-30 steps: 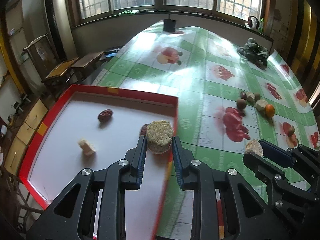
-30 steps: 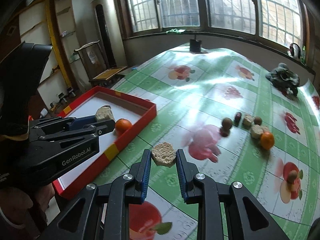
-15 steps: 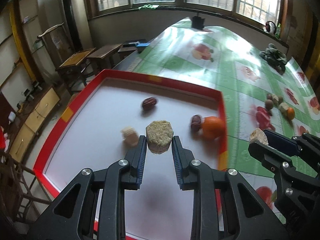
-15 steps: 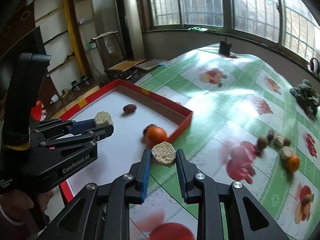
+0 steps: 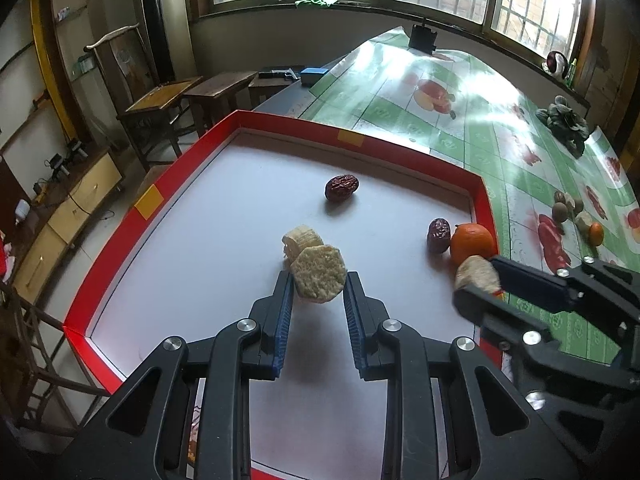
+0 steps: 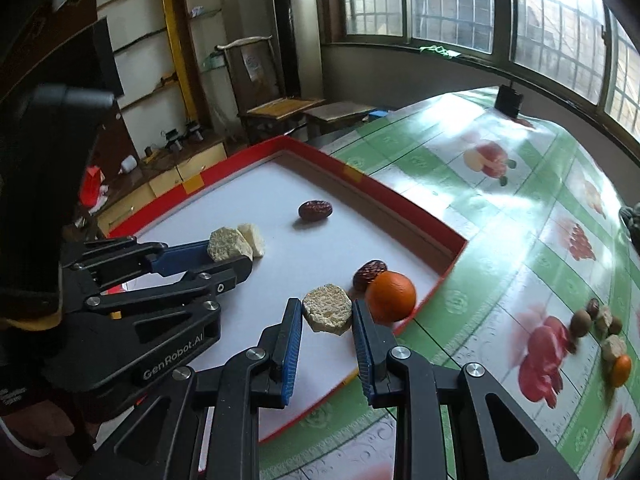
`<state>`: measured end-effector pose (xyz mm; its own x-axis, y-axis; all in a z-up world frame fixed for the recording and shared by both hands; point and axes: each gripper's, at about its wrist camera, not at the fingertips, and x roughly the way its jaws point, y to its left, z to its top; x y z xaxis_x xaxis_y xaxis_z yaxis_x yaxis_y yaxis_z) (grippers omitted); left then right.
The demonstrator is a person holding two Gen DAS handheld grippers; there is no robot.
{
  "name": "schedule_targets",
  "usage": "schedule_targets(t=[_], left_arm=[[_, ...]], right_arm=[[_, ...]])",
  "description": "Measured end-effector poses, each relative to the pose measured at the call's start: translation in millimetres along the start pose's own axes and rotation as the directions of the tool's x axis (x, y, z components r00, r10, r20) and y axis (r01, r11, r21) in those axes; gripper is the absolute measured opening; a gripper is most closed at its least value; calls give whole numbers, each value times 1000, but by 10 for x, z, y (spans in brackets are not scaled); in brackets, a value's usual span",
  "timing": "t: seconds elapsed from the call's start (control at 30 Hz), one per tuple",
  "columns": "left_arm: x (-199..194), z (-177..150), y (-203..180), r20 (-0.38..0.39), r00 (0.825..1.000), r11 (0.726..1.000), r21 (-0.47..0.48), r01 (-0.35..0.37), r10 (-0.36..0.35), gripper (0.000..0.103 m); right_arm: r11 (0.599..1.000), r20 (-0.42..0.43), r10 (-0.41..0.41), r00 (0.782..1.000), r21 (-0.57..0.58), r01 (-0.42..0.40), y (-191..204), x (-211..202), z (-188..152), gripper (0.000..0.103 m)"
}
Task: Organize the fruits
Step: 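Carry both chunks into the tray and open the right tool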
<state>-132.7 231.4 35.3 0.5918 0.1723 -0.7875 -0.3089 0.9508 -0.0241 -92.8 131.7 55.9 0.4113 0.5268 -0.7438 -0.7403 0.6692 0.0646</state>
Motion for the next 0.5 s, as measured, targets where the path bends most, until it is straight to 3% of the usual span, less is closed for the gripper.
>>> schedule_targets(t=[0.5], left_arm=[[94,7,57,-26,1000,1000,-26,9,-10,25]], right_arm=[[1000,-59,3,998,6,-2,-31,353,-6,24]])
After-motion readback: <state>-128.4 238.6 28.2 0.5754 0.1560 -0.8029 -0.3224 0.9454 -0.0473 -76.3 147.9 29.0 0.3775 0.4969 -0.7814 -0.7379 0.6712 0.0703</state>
